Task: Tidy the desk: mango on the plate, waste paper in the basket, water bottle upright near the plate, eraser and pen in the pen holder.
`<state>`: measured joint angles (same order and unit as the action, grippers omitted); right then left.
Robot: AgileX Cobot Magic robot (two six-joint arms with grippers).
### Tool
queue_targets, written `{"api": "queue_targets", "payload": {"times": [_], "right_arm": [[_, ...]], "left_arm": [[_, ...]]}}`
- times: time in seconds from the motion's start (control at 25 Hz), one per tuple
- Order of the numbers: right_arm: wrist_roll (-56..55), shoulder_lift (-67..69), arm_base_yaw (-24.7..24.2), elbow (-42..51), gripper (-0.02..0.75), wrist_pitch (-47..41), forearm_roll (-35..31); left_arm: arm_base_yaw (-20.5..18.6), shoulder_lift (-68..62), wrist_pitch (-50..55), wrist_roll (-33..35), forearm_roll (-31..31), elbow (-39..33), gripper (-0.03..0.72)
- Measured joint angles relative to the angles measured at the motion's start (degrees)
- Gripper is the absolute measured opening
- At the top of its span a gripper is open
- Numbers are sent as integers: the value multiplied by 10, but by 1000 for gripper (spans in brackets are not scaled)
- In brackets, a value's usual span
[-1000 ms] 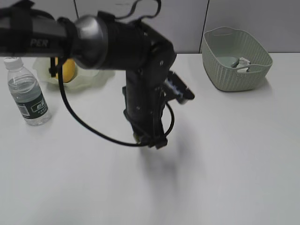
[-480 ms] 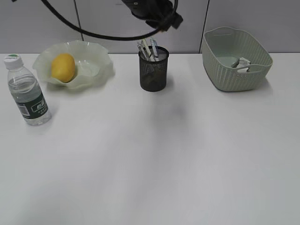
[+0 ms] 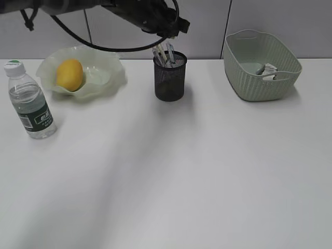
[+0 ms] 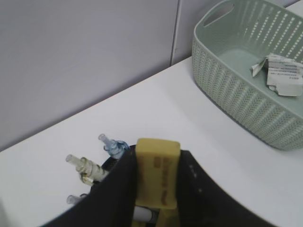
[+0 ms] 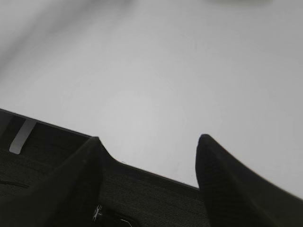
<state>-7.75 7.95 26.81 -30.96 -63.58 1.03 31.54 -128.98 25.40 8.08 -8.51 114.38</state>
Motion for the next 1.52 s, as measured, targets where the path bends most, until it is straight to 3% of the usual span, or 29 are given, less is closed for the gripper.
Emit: {"api": "queue_targets", "payload": {"times": [0.48, 0.76, 1.04, 1.24, 1.52], "right_arm": [[-2, 0, 0, 0, 488, 0, 0], [-3, 0, 0, 0, 489, 0, 0], [-3, 0, 0, 0, 489, 0, 0], [-3, 0, 0, 0, 488, 0, 0], [-3, 0, 0, 0, 484, 0, 0]], "left_arm": [[-7, -60, -33, -1, 0, 0, 207], [-8, -57, -45, -1, -1, 0, 448], [-8, -23, -32, -1, -1, 0, 486], [-8, 24, 61, -1, 0, 0, 486], [-8, 93, 316, -1, 0, 0, 486]]}}
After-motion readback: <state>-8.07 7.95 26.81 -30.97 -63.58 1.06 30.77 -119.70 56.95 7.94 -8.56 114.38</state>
